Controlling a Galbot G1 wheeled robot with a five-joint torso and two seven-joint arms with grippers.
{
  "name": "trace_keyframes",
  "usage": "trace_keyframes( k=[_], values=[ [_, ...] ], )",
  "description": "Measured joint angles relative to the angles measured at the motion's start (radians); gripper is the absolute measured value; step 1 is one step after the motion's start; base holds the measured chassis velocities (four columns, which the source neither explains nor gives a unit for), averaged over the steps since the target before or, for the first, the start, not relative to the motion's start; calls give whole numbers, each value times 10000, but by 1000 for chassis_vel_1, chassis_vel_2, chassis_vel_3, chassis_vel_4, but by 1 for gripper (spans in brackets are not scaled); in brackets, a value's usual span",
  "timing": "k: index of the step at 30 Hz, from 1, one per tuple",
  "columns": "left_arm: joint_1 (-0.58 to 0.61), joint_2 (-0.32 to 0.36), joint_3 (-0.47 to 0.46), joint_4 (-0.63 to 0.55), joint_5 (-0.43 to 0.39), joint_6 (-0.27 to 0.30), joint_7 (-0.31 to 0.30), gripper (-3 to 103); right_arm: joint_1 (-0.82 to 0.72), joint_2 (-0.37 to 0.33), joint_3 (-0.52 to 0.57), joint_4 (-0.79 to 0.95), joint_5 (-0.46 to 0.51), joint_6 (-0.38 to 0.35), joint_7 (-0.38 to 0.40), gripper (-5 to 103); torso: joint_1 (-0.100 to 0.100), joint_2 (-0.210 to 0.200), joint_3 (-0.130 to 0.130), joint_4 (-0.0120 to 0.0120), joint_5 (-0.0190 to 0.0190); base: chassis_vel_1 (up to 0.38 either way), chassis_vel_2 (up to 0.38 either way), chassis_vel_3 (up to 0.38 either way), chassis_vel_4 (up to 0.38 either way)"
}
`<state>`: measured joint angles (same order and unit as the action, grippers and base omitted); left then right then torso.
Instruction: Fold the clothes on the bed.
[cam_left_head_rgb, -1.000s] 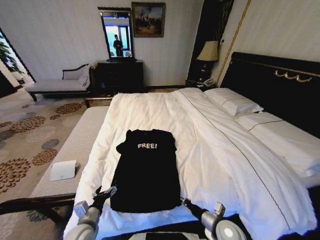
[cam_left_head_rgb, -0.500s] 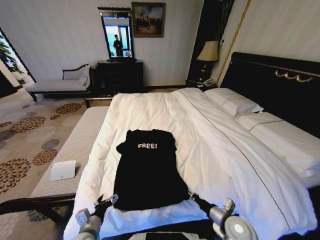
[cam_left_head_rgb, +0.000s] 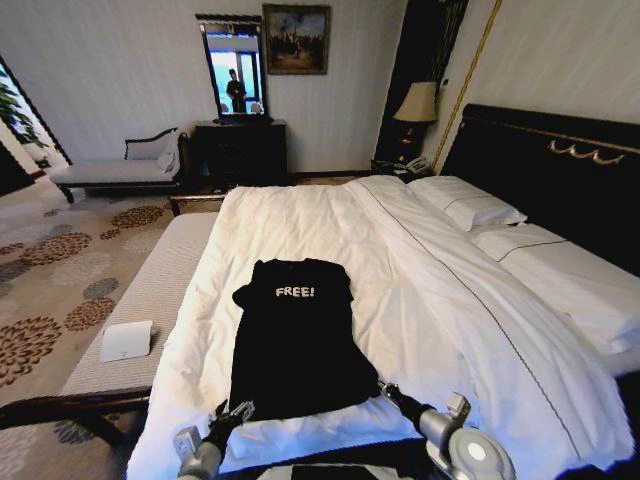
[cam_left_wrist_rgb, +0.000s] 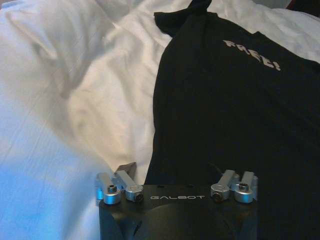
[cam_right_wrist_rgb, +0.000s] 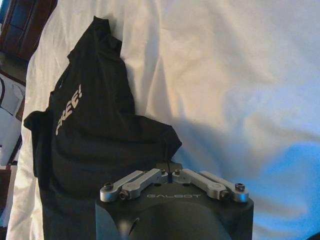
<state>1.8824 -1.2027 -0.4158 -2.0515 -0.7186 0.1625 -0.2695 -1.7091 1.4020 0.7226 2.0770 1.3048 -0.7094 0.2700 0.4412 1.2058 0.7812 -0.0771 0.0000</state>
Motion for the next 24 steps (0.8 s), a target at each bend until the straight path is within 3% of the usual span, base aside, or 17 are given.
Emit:
trace_keyframes(
  k=[2, 4, 8, 11, 14, 17, 19, 22, 24],
  values=[
    [11, -18, 1, 15, 0, -30, -7, 69, 22, 3, -21, 2, -9, -2, 19, 0, 0, 0, 0, 0, 0, 0, 0, 0, 0],
    [16, -31, 2, 15, 0, -39, -7, 69, 23, 6, -27, 6, -12, -3, 26, 0, 0, 0, 0, 0, 0, 0, 0, 0, 0],
    [63, -55, 8, -80, 41, -65, 4, 47, 6, 30, -32, 40, -31, -3, 40, 0, 0, 0, 0, 0, 0, 0, 0, 0, 0],
    [81, -56, 7, -117, 48, -73, 6, 42, -3, 42, -40, 40, -38, -3, 40, 0, 0, 0, 0, -1, 0, 0, 0, 0, 0],
    [117, -46, -6, -181, 108, -135, 14, 26, -45, 52, -143, 40, -136, -3, 33, 0, 0, 0, 0, -1, -1, 0, 0, 0, 0],
    [168, -48, -35, -225, 386, -217, 64, 20, -61, 61, -179, 62, -160, -3, 28, 0, 0, 0, 0, -1, -1, 0, 0, 0, 0],
    [266, -72, -105, -339, 747, -363, 156, 10, -64, 81, -192, 100, -164, -3, 26, 0, 0, 0, 0, 0, -1, 0, 0, 0, 0],
    [377, -91, -160, -486, 785, -406, 174, 2, -65, 100, -193, 128, -163, -5, 27, 0, 0, 0, 0, 0, -1, 0, 0, 0, 0],
    [445, -89, -180, -558, 793, -431, 176, 1, -100, 100, -206, 177, -168, -12, 31, 0, 0, 0, 0, 0, -1, 0, 0, 0, 0]
  ],
)
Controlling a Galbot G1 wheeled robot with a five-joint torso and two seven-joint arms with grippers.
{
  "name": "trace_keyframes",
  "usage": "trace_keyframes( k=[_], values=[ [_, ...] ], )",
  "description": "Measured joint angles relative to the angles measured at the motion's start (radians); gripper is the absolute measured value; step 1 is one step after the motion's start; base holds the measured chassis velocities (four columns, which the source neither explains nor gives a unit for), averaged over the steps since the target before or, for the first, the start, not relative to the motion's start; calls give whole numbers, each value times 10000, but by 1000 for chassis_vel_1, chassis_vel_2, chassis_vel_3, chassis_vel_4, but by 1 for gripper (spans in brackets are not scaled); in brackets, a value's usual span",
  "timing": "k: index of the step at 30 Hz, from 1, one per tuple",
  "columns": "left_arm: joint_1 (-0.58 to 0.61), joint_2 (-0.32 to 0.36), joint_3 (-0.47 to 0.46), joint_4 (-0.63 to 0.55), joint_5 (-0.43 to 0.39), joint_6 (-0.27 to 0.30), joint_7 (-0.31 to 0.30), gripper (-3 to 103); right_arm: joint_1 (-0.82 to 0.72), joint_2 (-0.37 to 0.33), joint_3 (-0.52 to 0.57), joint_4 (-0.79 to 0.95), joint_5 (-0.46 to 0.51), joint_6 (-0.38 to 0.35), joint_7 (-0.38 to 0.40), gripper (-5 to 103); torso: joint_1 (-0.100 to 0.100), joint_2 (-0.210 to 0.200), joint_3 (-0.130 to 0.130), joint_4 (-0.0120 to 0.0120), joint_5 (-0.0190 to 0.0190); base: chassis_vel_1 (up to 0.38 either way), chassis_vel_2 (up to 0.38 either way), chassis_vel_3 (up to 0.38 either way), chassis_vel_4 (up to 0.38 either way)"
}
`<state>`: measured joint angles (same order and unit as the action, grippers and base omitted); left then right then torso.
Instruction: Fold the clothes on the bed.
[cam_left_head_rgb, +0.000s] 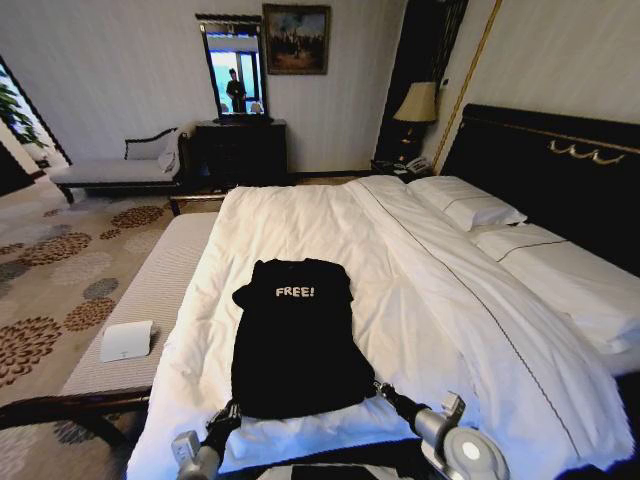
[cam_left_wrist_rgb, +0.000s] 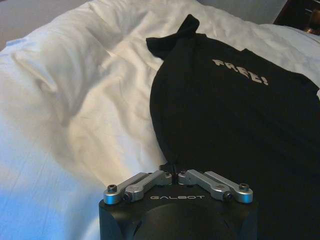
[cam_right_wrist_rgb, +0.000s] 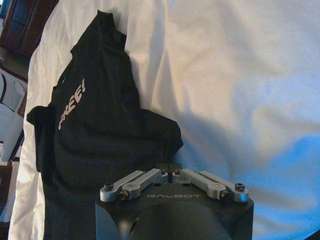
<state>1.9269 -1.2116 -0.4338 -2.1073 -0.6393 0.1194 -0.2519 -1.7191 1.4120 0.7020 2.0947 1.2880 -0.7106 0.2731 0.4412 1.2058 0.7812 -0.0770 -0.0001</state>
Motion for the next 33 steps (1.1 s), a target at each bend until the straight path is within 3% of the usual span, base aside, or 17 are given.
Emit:
trace_keyframes(
  k=[6, 12, 15, 24, 33],
  values=[
    [478, 143, -129, -384, 2, -193, 10, 0, -325, -71, -102, 382, -149, -149, 107, 0, 0, 0, 0, 0, 0, 0, 0, 0, 0],
    [1412, 245, -374, -606, 221, -881, 302, 0, -1026, -272, -111, 788, -441, -243, 161, 0, 0, 0, 0, 0, 1, 0, 0, 0, 0],
    [2091, 225, -440, -753, 436, -1347, 420, 0, -1379, -328, -164, 952, -1026, -246, 286, 0, 0, 1, -1, 0, 1, 0, 0, 0, 0],
    [3283, 199, -843, -1224, 555, -1926, 590, 0, -1885, -291, -300, 1264, -2159, -257, 505, 0, 0, 1, 0, 0, 1, 0, 0, 0, 0],
    [3971, 204, -869, -859, 811, -2454, 644, 0, -2270, -324, -529, 1296, -3261, -263, 362, 0, -1, 1, -1, -1, -1, 0, 0, 0, 0]
  ],
)
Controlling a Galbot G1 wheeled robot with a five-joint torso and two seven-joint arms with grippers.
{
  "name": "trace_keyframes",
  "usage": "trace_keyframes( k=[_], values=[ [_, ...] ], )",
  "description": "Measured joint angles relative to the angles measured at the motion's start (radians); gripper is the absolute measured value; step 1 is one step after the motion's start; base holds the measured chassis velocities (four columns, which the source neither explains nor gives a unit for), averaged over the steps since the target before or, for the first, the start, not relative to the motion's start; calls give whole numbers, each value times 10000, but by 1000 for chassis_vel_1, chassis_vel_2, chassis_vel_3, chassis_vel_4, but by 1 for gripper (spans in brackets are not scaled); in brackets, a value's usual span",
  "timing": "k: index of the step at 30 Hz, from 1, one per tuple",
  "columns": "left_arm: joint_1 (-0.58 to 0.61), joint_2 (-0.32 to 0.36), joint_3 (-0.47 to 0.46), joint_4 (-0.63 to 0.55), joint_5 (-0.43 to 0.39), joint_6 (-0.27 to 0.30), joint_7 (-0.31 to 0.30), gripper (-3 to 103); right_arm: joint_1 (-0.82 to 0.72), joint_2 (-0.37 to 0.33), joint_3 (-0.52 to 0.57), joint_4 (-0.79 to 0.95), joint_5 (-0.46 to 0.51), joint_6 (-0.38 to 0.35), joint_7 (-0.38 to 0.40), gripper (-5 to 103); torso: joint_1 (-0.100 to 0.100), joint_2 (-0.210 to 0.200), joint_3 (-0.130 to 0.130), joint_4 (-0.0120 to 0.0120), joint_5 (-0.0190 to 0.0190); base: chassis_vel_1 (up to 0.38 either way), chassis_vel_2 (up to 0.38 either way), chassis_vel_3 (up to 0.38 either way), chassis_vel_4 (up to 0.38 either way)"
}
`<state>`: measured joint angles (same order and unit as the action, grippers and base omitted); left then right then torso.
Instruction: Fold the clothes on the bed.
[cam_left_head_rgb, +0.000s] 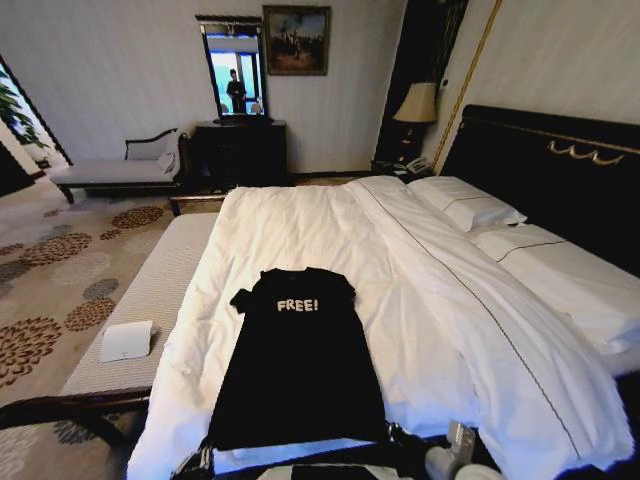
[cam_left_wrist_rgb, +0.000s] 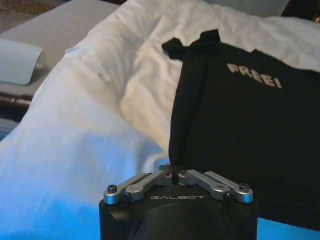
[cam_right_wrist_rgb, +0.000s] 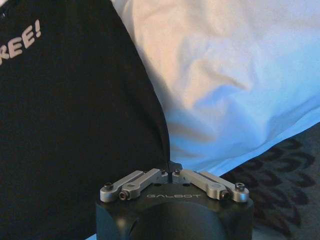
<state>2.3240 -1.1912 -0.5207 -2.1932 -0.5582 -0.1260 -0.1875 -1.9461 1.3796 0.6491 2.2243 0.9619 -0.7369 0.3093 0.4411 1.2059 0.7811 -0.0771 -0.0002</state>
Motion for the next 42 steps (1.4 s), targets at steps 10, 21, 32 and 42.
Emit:
trace_keyframes(
  k=[10, 21, 32, 42],
  values=[
    [-594, -174, 281, 692, 53, 188, -235, -2, 367, -6, -232, -457, -372, -1, -59, 0, 0, -1, 1, 0, 0, 0, 0, 0, 0],
    [-796, -273, 357, 780, 426, 338, -523, 36, 587, -15, -294, -603, -367, 1, 114, 27, 0, -1, 1, 1, 1, 0, 0, 0, 0],
    [-898, -319, 293, 552, 556, 282, -494, 74, 454, -109, 86, -78, -772, 6, 104, 70, 0, -1, 1, 0, 1, 0, 0, 0, 0],
    [-1033, -390, 198, 458, 974, 104, -381, 100, 1698, -546, 673, -112, 117, 614, -239, 100, 0, -1, 1, -1, 1, 0, 0, 0, 0]
  ],
)
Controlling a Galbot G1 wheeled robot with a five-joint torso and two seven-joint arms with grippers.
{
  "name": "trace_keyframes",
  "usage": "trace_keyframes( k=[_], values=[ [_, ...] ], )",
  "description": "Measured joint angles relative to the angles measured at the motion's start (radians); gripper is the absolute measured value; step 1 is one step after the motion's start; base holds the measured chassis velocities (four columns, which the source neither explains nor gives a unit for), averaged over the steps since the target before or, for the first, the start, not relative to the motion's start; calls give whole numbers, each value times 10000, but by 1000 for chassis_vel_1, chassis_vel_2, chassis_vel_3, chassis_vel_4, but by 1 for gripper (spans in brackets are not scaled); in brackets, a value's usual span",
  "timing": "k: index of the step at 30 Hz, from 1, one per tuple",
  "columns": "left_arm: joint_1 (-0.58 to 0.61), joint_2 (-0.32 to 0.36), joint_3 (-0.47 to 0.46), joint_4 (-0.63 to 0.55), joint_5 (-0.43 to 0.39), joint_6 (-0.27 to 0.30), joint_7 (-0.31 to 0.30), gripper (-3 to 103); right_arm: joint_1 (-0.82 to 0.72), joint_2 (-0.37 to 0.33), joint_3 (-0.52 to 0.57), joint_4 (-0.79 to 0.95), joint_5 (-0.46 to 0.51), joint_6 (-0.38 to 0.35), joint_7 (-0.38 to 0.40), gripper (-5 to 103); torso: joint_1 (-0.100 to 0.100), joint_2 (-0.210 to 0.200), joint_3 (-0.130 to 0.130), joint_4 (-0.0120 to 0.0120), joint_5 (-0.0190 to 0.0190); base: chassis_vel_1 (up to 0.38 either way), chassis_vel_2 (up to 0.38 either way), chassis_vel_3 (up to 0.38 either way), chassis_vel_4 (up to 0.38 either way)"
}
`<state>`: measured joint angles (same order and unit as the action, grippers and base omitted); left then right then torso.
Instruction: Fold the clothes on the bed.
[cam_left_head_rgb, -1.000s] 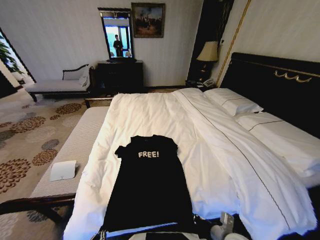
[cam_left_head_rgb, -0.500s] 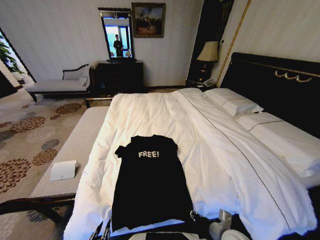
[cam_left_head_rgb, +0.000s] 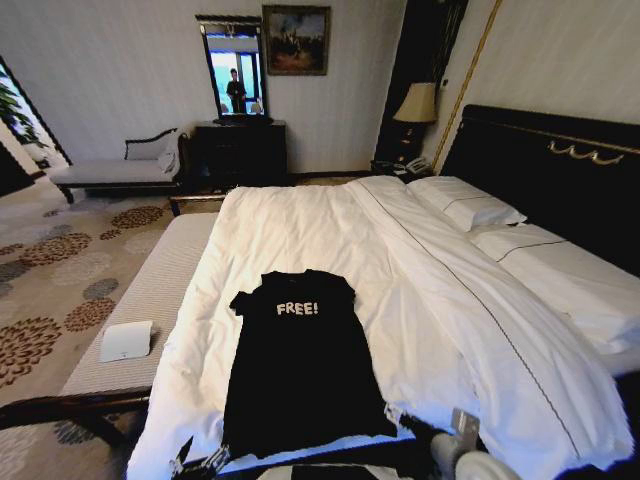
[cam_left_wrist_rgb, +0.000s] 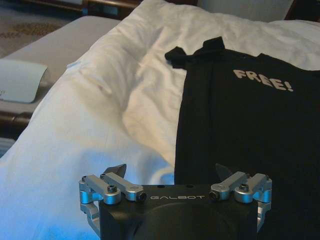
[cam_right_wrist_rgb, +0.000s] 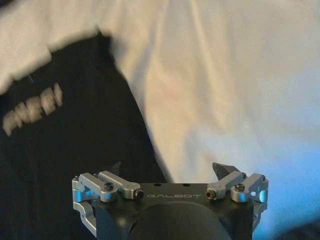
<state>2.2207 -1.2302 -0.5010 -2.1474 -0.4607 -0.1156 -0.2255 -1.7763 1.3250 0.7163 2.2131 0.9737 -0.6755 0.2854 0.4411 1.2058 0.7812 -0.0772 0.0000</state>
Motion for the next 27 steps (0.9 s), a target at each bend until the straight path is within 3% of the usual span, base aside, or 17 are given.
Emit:
trace_keyframes(
  k=[6, 9, 13, 19, 27],
  values=[
    [-93, -8, -3, 111, 197, -40, 87, 100, 1642, -377, -45, -732, 1253, 288, -4, 100, 1, 0, 1, 1, 0, 0, 0, 0, 0],
    [-324, 74, -22, 235, 270, -29, 120, 100, 3469, -642, -318, -2149, 2645, 423, -12, 100, 1, -1, 1, 5, 1, 0, 0, 0, 0],
    [-564, 177, 32, 348, 437, 42, 85, 100, 4975, -581, -562, -3638, 3328, 537, -76, 100, 2, -2, 2, -3, -1, 0, 0, 0, 0],
    [-718, 267, 97, 198, 903, 247, -6, 100, 7325, -191, -829, -6331, 3388, 649, -360, 100, 2, -2, 2, 5, 1, 0, 0, 0, 0],
    [-978, 153, 106, 51, 854, 507, -73, 100, 8957, 75, -1409, -8835, 2795, 719, -661, 100, 3, -2, 1, 1, 0, 0, 0, 0, 0]
  ],
)
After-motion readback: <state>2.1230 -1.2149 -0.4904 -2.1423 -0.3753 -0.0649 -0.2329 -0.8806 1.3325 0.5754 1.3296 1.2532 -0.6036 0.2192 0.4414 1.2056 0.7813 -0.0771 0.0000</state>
